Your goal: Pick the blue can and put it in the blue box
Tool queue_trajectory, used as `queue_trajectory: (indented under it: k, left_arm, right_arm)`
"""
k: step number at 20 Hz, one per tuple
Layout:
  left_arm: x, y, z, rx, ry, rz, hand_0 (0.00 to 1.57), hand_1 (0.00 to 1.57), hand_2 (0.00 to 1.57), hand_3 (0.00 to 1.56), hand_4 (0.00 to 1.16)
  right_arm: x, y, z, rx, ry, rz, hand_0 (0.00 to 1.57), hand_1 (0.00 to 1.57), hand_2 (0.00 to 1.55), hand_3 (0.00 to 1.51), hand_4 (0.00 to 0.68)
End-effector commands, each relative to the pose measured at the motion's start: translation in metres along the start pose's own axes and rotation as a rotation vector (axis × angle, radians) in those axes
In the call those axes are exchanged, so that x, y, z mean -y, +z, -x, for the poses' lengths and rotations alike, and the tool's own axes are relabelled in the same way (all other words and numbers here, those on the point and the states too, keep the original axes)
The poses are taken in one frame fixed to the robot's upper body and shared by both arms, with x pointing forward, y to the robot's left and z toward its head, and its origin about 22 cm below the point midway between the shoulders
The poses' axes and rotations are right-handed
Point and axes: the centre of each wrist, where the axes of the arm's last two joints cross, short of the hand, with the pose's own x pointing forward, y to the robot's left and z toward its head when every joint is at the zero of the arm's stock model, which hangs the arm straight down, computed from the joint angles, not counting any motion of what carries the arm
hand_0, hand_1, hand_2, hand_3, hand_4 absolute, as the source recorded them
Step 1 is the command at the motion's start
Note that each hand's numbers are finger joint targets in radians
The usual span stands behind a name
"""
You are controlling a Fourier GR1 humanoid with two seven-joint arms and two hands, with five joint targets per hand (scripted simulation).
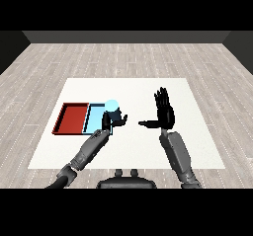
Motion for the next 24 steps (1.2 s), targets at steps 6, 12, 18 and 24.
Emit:
queue_trajectory:
  k: [6, 12, 18, 24]
  left_arm:
    - [-0.069, -0.051, -0.011, -0.057, -0.122, -0.107, 1.57, 1.57, 1.56, 1.47, 1.13]
    - [-0.084, -0.078, -0.004, -0.151, -0.211, -0.15, 1.57, 1.57, 1.57, 1.51, 1.1]
    - [-0.116, -0.072, 0.033, -0.386, -0.31, -0.226, 1.57, 1.57, 1.57, 1.46, 1.02]
    - [-0.117, -0.051, 0.061, -0.561, -0.476, -0.261, 1.51, 1.51, 1.4, 1.18, 0.9]
  right_arm:
    - [0.056, 0.011, -0.026, 0.058, 0.002, 0.102, 0.0, 0.0, 0.0, 0.0, 0.0]
    - [0.064, 0.031, -0.006, 0.023, 0.031, 0.166, 0.0, 0.0, 0.0, 0.0, 0.0]
    - [0.071, 0.02, 0.002, -0.005, 0.044, 0.173, 0.0, 0.0, 0.0, 0.0, 0.0]
    - [0.079, 0.016, 0.002, -0.014, 0.028, 0.195, 0.0, 0.0, 0.0, 0.0, 0.0]
